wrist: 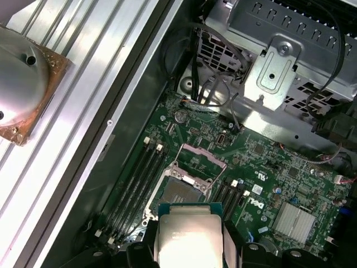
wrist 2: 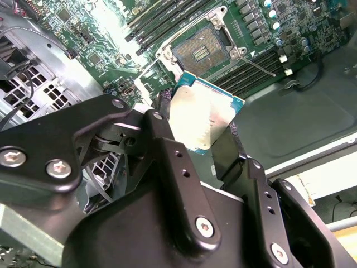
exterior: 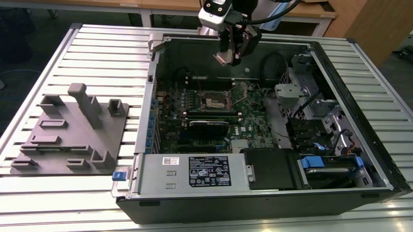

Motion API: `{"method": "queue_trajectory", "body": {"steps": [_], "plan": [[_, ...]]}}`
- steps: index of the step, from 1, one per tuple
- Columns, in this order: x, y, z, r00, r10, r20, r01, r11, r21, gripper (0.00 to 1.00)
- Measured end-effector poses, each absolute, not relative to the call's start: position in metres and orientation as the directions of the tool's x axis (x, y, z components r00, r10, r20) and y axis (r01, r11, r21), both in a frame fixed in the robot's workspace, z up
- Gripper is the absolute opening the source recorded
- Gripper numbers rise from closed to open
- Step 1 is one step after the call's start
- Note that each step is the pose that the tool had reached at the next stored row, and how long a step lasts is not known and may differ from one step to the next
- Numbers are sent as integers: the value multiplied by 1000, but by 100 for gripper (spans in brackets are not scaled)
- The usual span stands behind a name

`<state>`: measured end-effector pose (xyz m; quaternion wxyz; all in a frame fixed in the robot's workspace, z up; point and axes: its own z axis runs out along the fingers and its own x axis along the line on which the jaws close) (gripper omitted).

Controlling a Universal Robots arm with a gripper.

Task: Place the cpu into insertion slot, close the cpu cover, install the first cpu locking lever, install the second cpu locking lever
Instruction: 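Place the cpu into insertion slot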

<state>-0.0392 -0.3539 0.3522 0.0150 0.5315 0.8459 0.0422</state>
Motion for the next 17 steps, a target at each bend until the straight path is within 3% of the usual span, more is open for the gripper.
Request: {"method": "queue_trajectory", "body": {"steps": [17], "plan": [[-39,-354,352,-387,922,20,919,384,87,54]]}}
